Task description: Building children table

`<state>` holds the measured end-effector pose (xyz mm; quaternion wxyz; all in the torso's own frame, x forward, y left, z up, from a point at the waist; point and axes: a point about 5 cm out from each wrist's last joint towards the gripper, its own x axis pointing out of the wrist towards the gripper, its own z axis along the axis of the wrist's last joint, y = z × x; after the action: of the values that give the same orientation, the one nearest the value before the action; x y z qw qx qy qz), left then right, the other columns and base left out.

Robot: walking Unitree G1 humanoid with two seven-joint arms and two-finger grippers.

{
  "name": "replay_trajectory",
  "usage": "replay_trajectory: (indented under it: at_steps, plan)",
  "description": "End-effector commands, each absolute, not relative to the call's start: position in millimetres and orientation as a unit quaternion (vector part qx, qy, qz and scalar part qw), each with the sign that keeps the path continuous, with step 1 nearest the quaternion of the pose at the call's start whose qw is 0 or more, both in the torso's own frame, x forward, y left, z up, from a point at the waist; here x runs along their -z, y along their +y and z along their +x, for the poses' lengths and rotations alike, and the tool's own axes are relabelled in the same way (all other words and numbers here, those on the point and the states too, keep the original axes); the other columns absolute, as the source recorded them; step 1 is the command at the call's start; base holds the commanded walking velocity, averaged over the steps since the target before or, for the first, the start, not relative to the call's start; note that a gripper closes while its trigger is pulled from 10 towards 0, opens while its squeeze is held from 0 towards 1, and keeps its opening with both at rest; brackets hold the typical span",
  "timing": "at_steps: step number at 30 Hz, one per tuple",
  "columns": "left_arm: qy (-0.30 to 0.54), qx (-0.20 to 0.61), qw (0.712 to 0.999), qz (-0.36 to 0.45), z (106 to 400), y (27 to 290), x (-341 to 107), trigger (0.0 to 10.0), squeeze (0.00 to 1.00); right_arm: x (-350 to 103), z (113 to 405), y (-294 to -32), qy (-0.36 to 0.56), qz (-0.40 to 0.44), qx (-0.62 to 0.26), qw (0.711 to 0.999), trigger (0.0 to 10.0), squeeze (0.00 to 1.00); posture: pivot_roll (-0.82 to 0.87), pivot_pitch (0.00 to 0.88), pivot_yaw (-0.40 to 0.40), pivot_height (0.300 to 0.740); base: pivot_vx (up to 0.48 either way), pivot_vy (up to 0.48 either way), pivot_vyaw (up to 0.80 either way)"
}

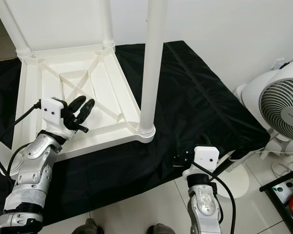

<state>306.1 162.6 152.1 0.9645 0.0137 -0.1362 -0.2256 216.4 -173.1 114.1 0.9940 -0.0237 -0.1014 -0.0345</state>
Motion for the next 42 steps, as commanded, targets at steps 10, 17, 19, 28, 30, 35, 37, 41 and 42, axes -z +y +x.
replay_trajectory:
  at_steps: [10,17,19,28,30,35,37,41,42]
  plan:
    - [-0.100,0.384,0.917,0.040,275,150,-134,10.0,0.00,-108,215,-181,-0.094,-0.036,0.048,0.994,10.0,0.00,0.05,0.014,-0.024,0.740,0.000,0.000,0.00]
    - [-0.063,0.416,0.903,0.084,272,147,-128,10.0,0.00,-104,214,-177,-0.090,-0.033,0.044,0.994,10.0,0.00,0.05,0.015,-0.019,0.740,0.000,0.000,0.00]
    - [-0.060,0.418,0.903,0.086,272,146,-127,10.0,0.00,-104,214,-176,-0.089,-0.033,0.044,0.995,10.0,0.00,0.05,0.016,-0.017,0.740,0.000,0.000,0.00]
    - [-0.022,0.468,0.874,0.132,259,138,-117,10.0,0.00,-102,208,-174,-0.087,-0.029,0.038,0.995,10.0,0.00,0.05,0.018,-0.019,0.740,0.000,0.000,0.00]
    - [-0.005,0.487,0.863,0.136,255,137,-113,10.0,0.00,-101,207,-174,-0.085,-0.030,0.037,0.995,10.0,0.00,0.05,0.019,-0.019,0.740,0.000,0.000,0.00]
    - [0.037,0.502,0.852,0.144,251,135,-107,10.0,0.00,-98,205,-175,-0.081,-0.033,0.037,0.995,10.0,0.00,0.05,0.023,-0.013,0.740,0.000,0.000,0.00]
    - [0.044,0.494,0.856,0.147,254,134,-106,10.0,0.00,-99,205,-174,-0.082,-0.033,0.038,0.995,10.0,0.00,0.05,0.023,-0.013,0.740,0.000,0.000,0.00]
    - [0.058,0.467,0.865,0.174,261,132,-103,10.0,0.00,-98,206,-173,-0.082,-0.033,0.038,0.995,10.0,0.00,0.05,0.024,-0.012,0.740,0.000,0.000,0.00]
    - [0.064,0.459,0.869,0.174,264,132,-103,10.0,0.00,-98,206,-172,-0.082,-0.032,0.038,0.995,10.0,0.00,0.04,0.023,-0.008,0.740,0.000,0.000,0.00]
